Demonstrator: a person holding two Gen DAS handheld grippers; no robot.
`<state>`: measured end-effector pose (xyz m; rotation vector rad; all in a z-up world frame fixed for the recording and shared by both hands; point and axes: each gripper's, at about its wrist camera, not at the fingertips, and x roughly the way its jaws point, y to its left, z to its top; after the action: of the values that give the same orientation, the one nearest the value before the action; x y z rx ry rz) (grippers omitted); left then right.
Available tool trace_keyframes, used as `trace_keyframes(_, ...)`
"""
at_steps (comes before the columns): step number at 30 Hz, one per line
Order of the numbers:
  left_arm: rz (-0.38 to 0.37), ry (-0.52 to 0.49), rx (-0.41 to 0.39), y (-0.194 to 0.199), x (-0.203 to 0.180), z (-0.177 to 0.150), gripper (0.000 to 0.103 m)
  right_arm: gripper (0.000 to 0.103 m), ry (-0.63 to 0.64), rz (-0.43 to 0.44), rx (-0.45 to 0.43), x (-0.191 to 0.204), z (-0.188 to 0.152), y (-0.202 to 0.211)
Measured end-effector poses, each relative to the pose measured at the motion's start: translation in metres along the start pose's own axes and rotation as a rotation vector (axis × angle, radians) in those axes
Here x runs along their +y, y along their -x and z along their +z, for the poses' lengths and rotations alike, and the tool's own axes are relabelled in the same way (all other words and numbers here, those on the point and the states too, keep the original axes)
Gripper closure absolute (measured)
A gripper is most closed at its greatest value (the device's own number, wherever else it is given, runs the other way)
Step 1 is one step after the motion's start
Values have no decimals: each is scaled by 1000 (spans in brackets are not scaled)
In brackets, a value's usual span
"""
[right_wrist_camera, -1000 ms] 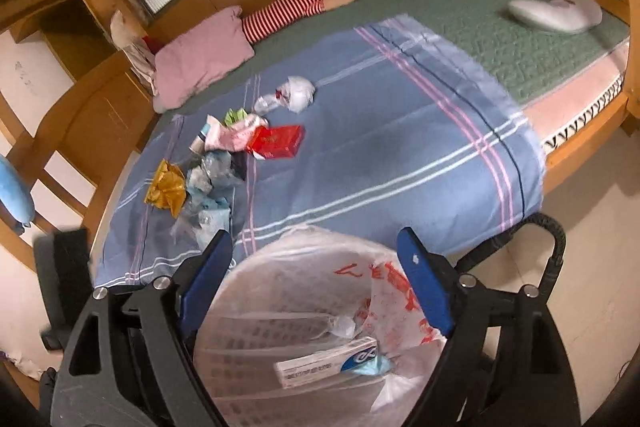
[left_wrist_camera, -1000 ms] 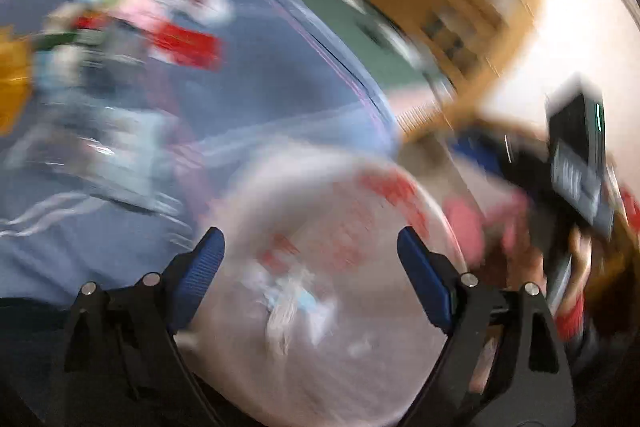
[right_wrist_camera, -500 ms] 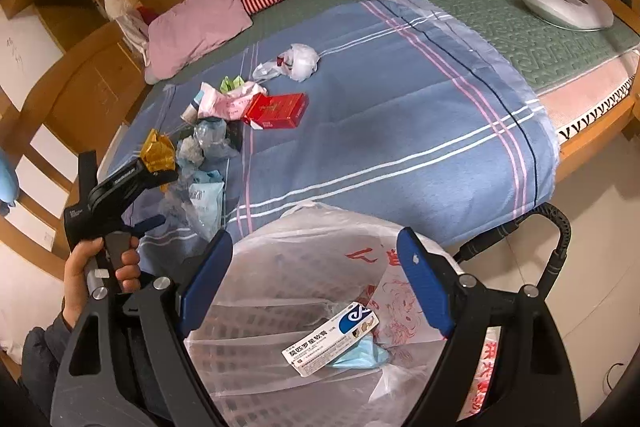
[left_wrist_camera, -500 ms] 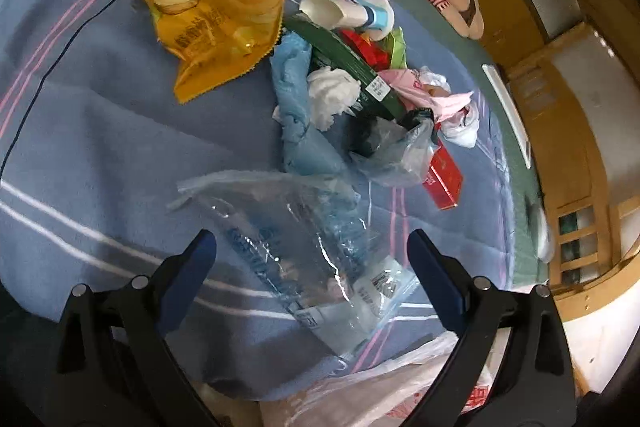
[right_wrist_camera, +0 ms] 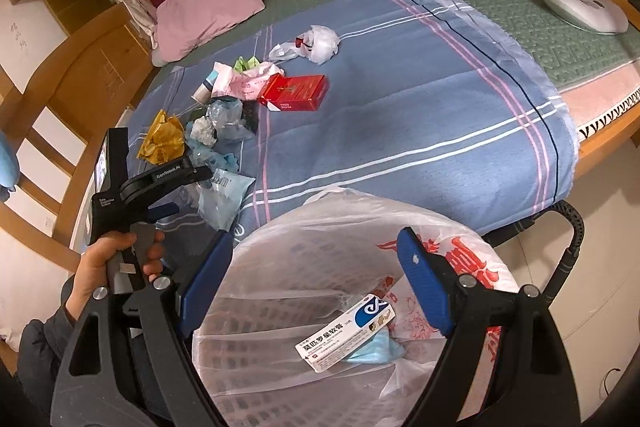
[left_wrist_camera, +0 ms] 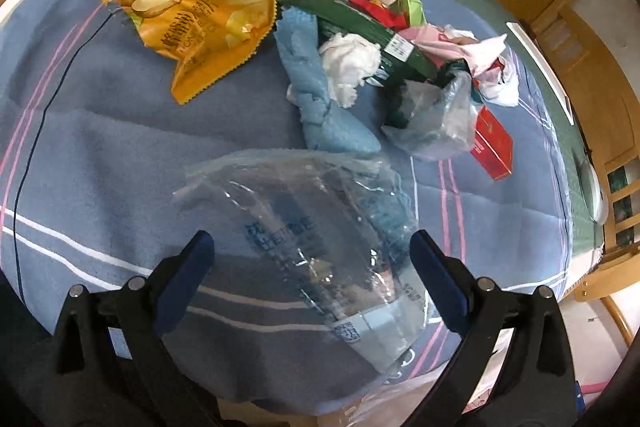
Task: Collect trash
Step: 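Grasp the clear plastic bag with the left gripper and lift it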
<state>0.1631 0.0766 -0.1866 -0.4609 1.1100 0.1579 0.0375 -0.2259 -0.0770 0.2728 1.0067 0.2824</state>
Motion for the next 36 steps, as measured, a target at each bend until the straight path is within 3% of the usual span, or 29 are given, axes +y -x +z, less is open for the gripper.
trace_keyframes(3, 18, 3, -21, 5, 4, 0, 8, 20, -1, 1, 5, 1, -1, -2)
trace_keyframes(8, 24, -15, -21, 5, 5, 0, 25, 20, 4, 2, 12, 2, -2, -4)
trace_keyframes(18, -31, -55, -20, 5, -4, -1, 51, 20, 2, 9, 24, 3, -4, -8)
trace_keyframes(25, -106, -60, -65, 16, -5, 0, 78, 20, -3, 13, 29, 3, -5, -11)
trace_keyframes(32, -195, -4, -185, 43, 6, 3, 80, 20, -6, -7, 23, 2, -7, -11)
trace_keyframes(36, -297, 72, -301, 69, 25, 1, 80, 20, 40, -54, -50, 10, 1, 0)
